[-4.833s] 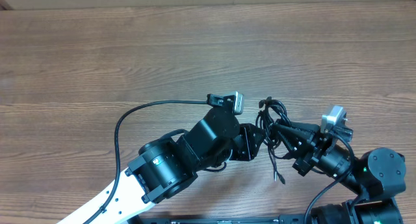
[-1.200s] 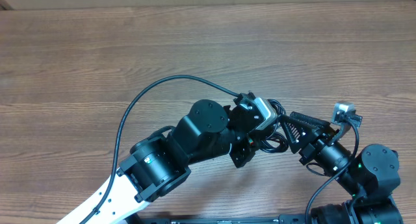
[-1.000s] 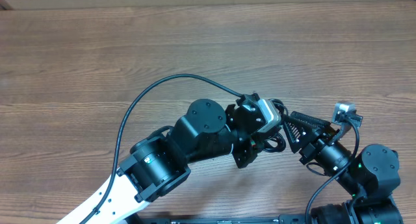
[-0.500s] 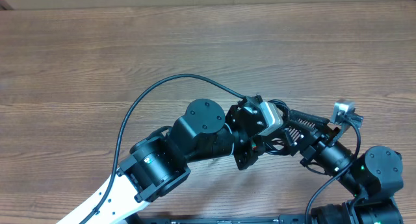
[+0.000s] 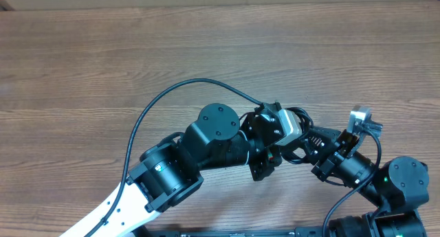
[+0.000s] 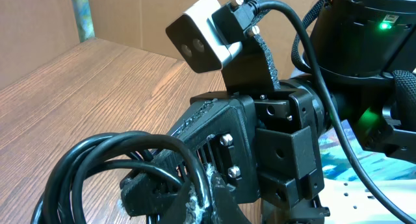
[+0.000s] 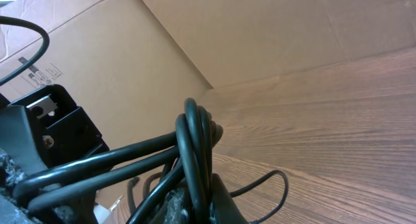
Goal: Untangle cables
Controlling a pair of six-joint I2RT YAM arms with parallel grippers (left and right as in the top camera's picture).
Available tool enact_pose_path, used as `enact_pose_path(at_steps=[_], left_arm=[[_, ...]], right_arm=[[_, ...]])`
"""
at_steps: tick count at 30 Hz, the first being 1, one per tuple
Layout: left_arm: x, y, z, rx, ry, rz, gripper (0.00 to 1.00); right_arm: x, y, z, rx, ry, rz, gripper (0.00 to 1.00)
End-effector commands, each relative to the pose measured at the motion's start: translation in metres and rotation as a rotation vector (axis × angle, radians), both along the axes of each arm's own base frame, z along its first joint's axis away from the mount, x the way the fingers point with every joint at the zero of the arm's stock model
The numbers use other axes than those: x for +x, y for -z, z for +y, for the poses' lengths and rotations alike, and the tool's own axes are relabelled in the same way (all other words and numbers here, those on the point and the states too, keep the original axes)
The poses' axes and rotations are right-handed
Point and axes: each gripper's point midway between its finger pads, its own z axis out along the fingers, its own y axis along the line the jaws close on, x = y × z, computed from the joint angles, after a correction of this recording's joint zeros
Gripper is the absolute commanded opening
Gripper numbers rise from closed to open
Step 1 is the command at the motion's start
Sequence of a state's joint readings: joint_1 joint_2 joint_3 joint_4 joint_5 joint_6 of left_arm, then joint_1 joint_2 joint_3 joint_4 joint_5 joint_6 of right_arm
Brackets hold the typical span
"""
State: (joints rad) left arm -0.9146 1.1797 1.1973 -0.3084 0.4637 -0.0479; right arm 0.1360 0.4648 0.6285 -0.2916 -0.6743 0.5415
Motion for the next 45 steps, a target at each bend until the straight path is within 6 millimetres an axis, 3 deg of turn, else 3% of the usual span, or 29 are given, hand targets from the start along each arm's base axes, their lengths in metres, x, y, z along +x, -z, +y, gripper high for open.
enact_pose_path(at_steps=[1, 2, 5, 8, 16, 21, 26, 30, 33, 36, 45], left_arm=[[-0.004, -0.013, -0.001, -0.032, 0.026, -0.034, 0.12], [-0.004, -0.012, -0.001, -0.031, 0.021, -0.021, 0.24], [-0.003, -0.004, 0.002, -0.001, 0.006, 0.002, 0.31], [0.0, 0.011, 0.007, 0.055, -0.031, 0.038, 0.31], [0.001, 0.026, 0.012, 0.108, -0.065, 0.107, 0.29], [0.004, 0.044, 0.008, 0.132, -0.113, 0.27, 0.28], [0.011, 0.064, -0.002, 0.148, -0.164, 0.419, 0.42], [0.016, 0.079, -0.009, 0.17, -0.189, 0.491, 0.44], [0.018, 0.087, -0.012, 0.184, -0.192, 0.509, 0.37], [0.019, 0.087, -0.013, 0.184, -0.193, 0.508, 0.22], [0.019, 0.084, -0.014, 0.172, -0.186, 0.502, 0.04]], right_arm=[[0.0, 0.001, -0.001, -0.039, 0.004, -0.018, 0.04], [0.003, 0.005, -0.004, -0.044, 0.032, -0.001, 0.04], [0.007, 0.009, -0.009, -0.045, 0.067, 0.022, 0.04], [0.007, 0.008, -0.009, -0.023, 0.07, 0.039, 0.04], [0.008, 0.008, -0.01, -0.002, 0.084, 0.061, 0.04], [0.009, 0.008, -0.011, 0.012, 0.093, 0.075, 0.04], [0.009, 0.008, -0.011, 0.012, 0.093, 0.075, 0.04], [0.009, 0.008, -0.011, 0.012, 0.093, 0.075, 0.04], [0.009, 0.008, -0.011, 0.012, 0.093, 0.076, 0.04], [0.009, 0.008, -0.011, 0.012, 0.093, 0.076, 0.04], [0.011, 0.011, -0.013, 0.005, 0.108, 0.082, 0.04]])
